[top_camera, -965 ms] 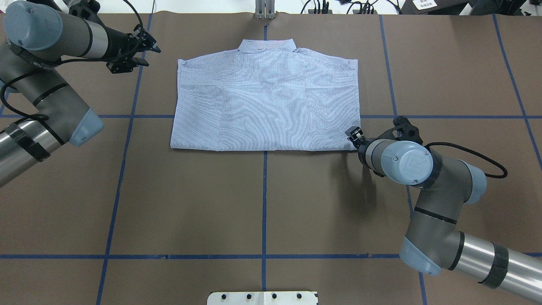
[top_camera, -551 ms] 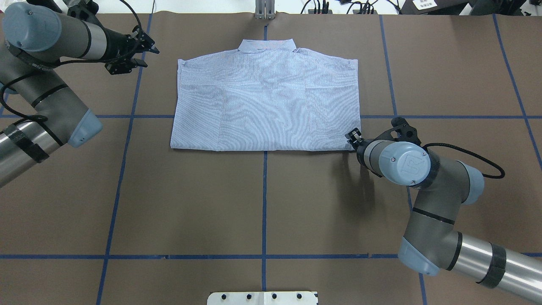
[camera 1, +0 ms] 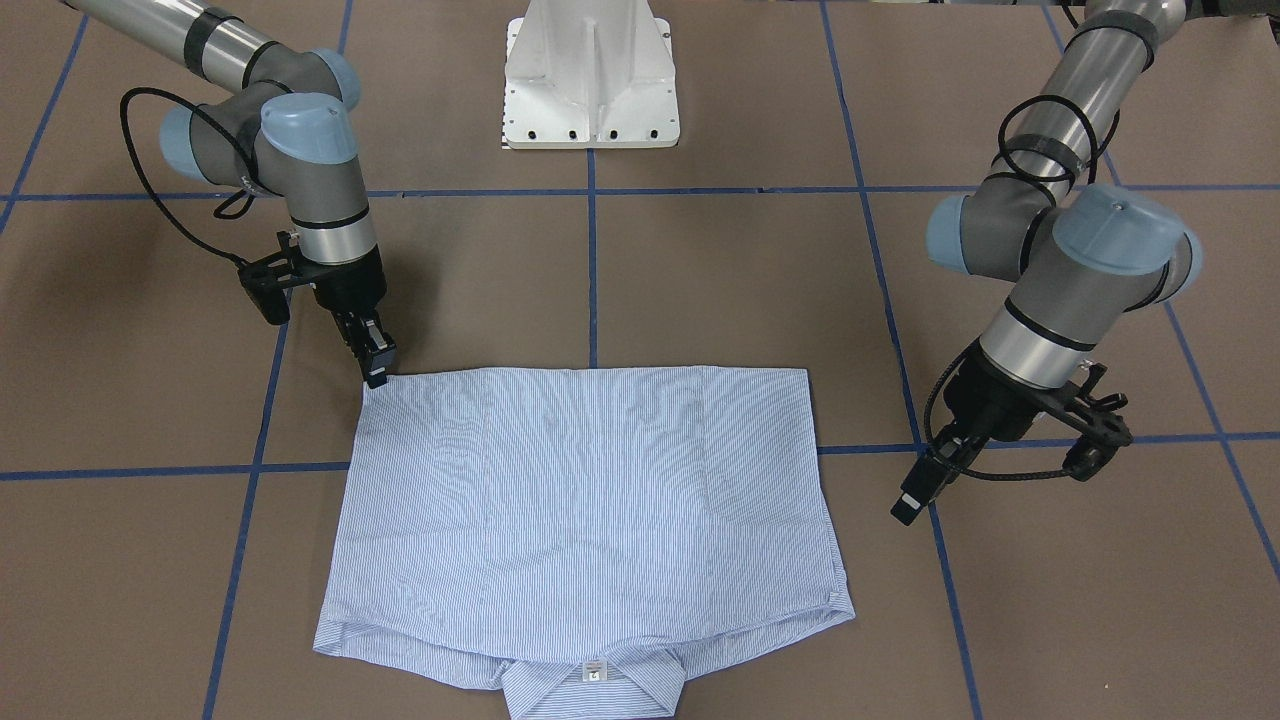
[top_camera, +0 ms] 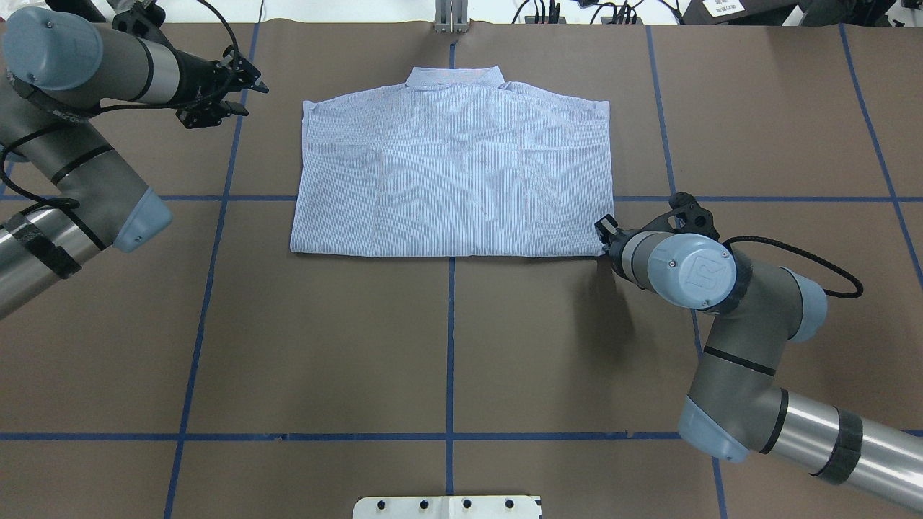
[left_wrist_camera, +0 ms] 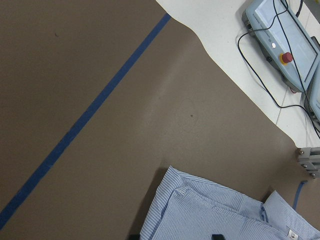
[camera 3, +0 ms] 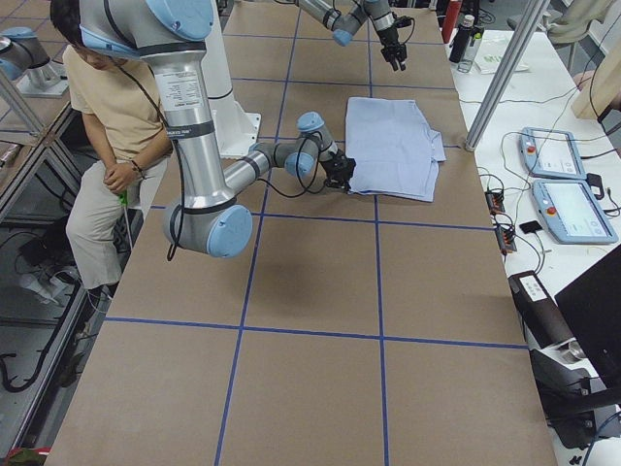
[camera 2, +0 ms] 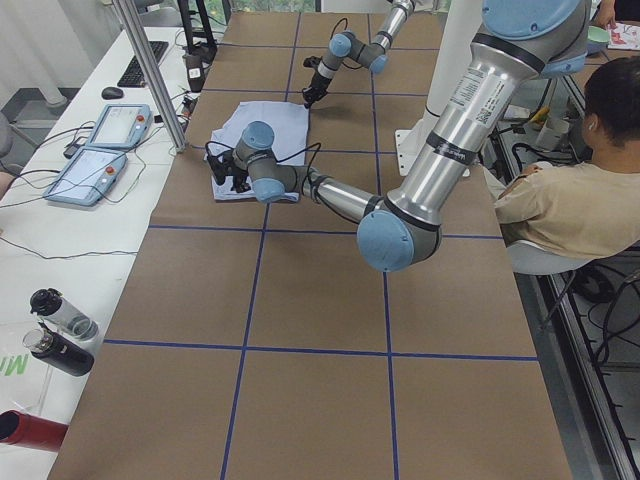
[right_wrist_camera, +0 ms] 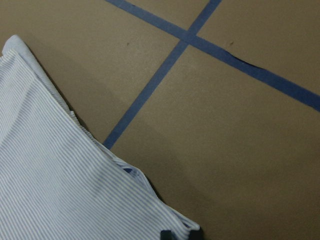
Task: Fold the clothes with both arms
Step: 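Drag the folded shirt with the right gripper toward the robot, rotating it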
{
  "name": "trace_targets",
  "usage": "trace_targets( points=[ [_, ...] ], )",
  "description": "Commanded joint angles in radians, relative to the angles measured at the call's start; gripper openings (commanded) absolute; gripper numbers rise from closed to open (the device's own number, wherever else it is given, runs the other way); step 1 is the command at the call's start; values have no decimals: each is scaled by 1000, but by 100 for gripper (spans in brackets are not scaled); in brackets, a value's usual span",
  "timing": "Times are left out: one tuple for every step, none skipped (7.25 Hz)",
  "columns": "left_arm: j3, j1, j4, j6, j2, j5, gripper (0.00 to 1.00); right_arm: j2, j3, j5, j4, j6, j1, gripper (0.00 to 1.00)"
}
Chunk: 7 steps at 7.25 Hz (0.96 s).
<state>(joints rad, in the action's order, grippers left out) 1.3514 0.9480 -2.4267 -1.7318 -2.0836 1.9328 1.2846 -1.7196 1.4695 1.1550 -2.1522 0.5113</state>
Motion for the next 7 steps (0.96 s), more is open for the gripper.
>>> trace_targets(
  points=[
    [0, 0, 0, 0, 0, -6, 57, -2, 5, 0, 3, -2, 9, 0],
    [0, 0, 1, 0, 0, -6, 57, -4, 2, 6, 6, 0, 15, 0],
    [0, 0, 0, 0, 0, -6, 57, -4, -15, 11, 6, 2, 19, 0],
    [3, 0, 0, 0, 0, -5, 57, 18, -70, 30, 14, 2, 23, 0],
    [18, 0, 1, 0, 2, -5, 56, 63, -175, 63, 64, 0, 21, 0],
    [31, 2, 1, 0, 2, -3, 56, 71, -293, 116, 215, -5, 6, 0],
    [38, 2, 1, 0, 3, -2, 56, 64, -367, 123, 359, -9, -95, 0]
  ],
)
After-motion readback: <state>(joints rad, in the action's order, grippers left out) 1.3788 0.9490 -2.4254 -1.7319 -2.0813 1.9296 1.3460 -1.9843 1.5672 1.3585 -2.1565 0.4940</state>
